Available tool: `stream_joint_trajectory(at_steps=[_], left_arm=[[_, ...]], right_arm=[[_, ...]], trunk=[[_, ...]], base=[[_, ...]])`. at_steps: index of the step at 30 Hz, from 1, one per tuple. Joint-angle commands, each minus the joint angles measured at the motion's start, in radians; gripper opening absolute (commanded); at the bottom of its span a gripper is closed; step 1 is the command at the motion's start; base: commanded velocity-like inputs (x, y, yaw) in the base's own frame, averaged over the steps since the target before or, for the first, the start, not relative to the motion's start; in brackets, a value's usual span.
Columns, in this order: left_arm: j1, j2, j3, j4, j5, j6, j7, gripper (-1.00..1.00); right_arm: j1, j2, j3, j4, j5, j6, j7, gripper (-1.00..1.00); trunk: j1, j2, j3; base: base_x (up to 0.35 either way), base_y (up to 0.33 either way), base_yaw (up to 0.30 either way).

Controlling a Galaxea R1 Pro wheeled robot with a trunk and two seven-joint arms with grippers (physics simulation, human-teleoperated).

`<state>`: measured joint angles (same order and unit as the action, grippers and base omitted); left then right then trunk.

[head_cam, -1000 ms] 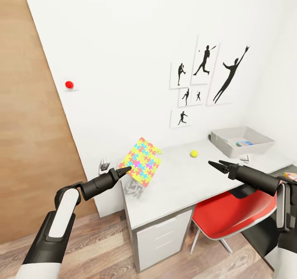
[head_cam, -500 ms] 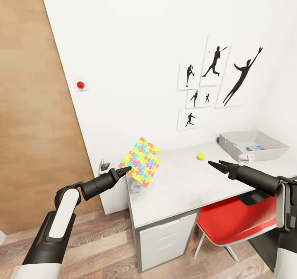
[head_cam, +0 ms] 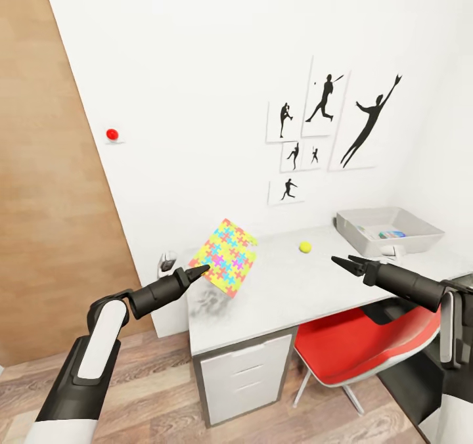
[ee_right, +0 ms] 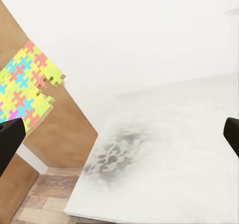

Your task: Put all the toys in the child's room - the three board games (two on the bed and one on the table), the two jigsaw puzzles on the table, and the tennis ball on the table - inside the toy box on the table in the child's room.

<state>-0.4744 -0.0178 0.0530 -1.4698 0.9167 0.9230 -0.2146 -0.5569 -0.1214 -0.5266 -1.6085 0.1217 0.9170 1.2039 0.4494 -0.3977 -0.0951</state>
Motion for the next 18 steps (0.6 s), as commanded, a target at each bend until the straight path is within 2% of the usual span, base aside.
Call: stream_joint_trajectory(at_steps=[1, 8, 18], left_arm=[[-0.001, -0.001, 0.003, 0.0, -0.006, 0.006, -0.007, -1.0], [-0.001, -0.001, 0.004, 0.0, -0.006, 0.006, -0.007, -1.0], [-0.001, -0.001, 0.005, 0.0, -0.007, 0.005, -0.005, -1.0]], right_arm=[[-0.001, 0.0, -0.001, -0.001, 0.011, 0.006, 0.01, 1.0], [-0.001, -0.001, 0.0, -0.001, 0.011, 0.006, 0.009, 1.0], [-0.001, -0.002, 0.003, -0.001, 0.011, 0.007, 0.011, 1.0]], trunk=[[0.001, -0.002, -0.002], [0.001, -0.002, -0.002], [0.001, -0.002, -0.002]], base=[[-0.027, -0.166, 0.003], [-0.014, -0.087, 0.002], [-0.003, -0.02, 0.0]])
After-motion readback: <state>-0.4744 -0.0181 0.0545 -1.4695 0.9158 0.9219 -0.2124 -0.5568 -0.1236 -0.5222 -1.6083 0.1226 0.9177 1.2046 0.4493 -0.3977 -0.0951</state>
